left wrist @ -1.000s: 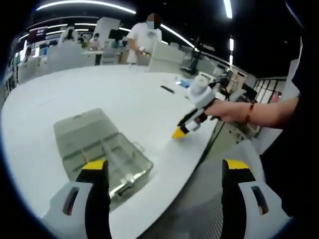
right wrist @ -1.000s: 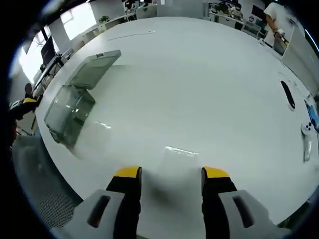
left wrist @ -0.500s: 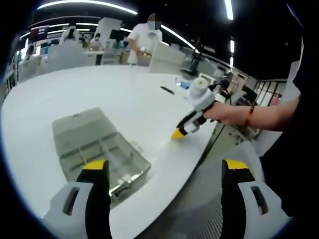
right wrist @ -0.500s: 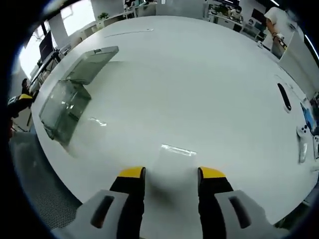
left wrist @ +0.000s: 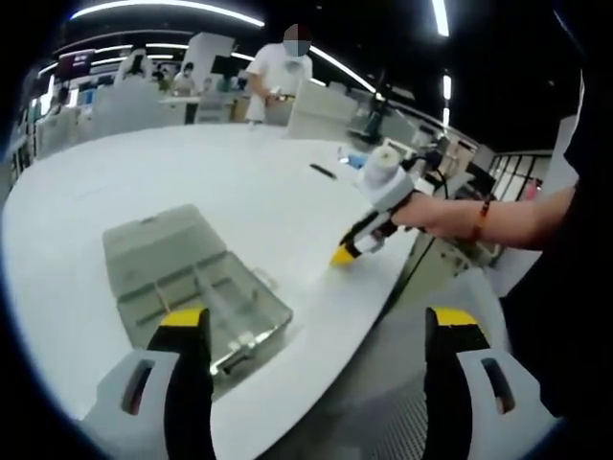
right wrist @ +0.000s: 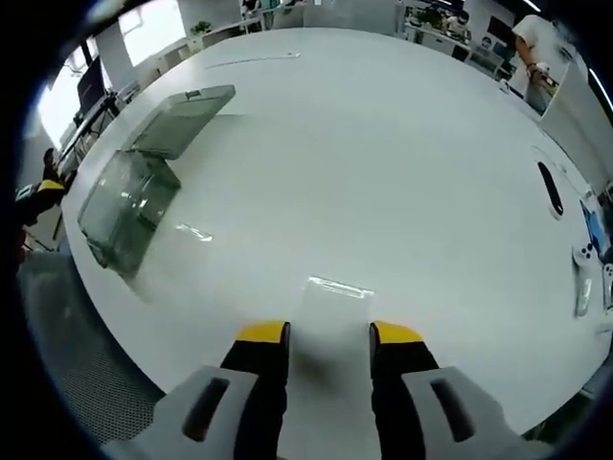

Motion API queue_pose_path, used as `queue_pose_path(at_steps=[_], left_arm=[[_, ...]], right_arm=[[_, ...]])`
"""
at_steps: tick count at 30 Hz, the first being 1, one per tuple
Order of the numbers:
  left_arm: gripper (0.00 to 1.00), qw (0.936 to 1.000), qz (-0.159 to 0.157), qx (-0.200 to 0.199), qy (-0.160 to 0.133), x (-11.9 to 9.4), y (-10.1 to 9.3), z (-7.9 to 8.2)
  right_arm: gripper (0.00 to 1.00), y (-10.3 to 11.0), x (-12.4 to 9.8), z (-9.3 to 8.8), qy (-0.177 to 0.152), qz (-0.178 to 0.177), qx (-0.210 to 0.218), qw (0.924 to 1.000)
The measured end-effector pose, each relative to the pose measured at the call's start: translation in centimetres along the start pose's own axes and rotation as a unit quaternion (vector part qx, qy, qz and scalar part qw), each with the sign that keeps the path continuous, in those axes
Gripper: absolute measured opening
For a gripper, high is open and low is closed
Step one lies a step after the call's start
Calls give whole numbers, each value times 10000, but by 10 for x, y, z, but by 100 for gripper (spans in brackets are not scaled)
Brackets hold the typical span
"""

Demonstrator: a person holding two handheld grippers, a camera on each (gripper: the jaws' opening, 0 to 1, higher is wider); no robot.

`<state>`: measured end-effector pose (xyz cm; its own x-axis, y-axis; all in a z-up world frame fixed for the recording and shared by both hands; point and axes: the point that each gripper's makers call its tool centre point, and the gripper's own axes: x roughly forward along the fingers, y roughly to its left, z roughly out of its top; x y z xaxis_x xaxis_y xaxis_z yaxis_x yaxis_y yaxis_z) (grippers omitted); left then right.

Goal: Insert the divider into the dual guide fixture by aligning both edges with the guide slots and pushing it downward to the bottom, including one-sided entry, uneven engagement, binding, and posture correction.

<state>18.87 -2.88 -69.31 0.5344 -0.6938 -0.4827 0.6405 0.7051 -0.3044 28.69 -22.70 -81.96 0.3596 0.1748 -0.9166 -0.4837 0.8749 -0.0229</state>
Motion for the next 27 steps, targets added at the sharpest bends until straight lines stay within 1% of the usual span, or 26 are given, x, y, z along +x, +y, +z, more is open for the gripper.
queue_pose_path(at_steps=[4, 7, 13, 19, 27], left_arm=[[91, 10000, -37, -15, -21, 0, -2, 1], [91, 10000, -48, -9, -35, 0, -3, 2], [91, 10000, -69, 3, -56, 0, -6, 3], [91, 9999, -72, -11, -100, 0, -6, 5], [91, 9998, -161, 20, -123, 1, -10, 7]], right_arm=[[29, 1, -1, 0, -12, -21, -19, 10000], [28, 0, -2, 0, -58, -59, -25, 10000], [28, -5, -4, -3, -47, -142, -63, 9999], [28, -7, -10, 3, -246, -198, 28, 9995], [28, -2, -12, 8, -402, -156, -7, 9991]])
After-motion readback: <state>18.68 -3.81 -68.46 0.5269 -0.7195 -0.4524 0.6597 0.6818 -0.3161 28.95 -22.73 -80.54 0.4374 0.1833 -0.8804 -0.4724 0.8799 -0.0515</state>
